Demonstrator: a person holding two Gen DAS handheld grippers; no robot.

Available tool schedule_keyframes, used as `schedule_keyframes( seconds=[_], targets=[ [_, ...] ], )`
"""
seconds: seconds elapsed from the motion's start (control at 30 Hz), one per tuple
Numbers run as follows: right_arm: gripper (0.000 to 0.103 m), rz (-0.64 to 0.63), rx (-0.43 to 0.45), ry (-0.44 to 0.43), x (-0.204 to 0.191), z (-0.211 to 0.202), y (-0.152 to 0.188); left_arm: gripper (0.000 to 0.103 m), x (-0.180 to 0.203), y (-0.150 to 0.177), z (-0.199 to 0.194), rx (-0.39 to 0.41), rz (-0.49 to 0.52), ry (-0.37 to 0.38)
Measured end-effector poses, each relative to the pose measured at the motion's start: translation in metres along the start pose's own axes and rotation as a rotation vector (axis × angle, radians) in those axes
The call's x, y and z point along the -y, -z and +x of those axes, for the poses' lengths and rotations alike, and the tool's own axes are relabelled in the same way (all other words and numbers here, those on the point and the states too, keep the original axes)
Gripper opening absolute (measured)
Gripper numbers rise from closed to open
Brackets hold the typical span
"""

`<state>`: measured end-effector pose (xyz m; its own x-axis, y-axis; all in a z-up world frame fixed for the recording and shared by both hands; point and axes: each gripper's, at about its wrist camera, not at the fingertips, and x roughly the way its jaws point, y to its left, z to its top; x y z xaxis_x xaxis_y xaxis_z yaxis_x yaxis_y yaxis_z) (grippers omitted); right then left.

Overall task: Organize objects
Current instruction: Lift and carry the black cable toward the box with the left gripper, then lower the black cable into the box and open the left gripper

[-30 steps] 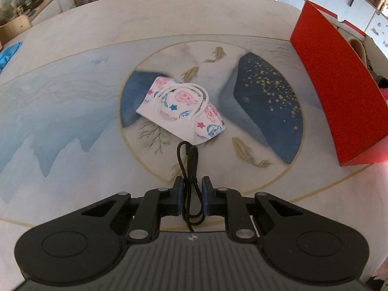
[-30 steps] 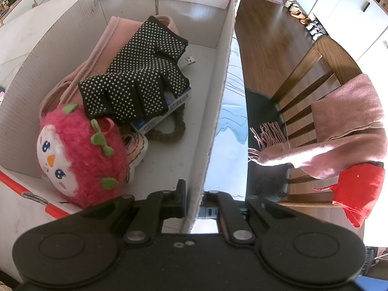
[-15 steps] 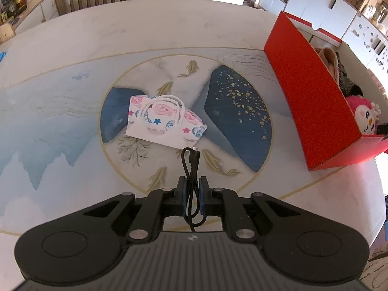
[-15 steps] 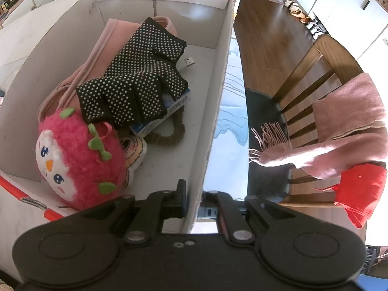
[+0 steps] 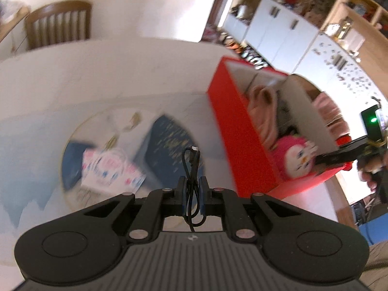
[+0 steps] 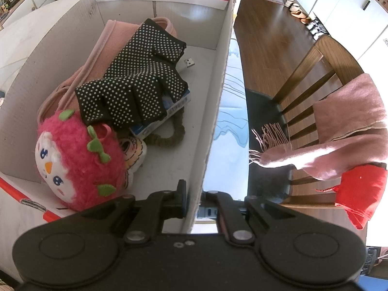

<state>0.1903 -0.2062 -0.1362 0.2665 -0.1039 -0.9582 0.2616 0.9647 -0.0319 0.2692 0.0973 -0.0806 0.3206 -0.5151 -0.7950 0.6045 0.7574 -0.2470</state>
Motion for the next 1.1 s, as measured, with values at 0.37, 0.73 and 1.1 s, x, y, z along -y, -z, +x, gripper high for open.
schedule_keyframes(
  seconds=[0.37,0.73,1.1],
  targets=[
    [0.005,-0.002,0.005,-0.006,0.001,0.001,0.001,0.009,0.066,-0.076,-0.005,0.1,0.197,0.075],
    [0.005,0.0,0.01,-0.015,0.003,0.001,0.001,0.009,0.13,-0.124,0.056,0.099,0.383,0.025],
    [0.006,-0.009,0.011,-0.019,0.003,0.001,0.001,0.009,0.15,-0.131,0.131,-0.005,0.483,-0.079]
  ],
)
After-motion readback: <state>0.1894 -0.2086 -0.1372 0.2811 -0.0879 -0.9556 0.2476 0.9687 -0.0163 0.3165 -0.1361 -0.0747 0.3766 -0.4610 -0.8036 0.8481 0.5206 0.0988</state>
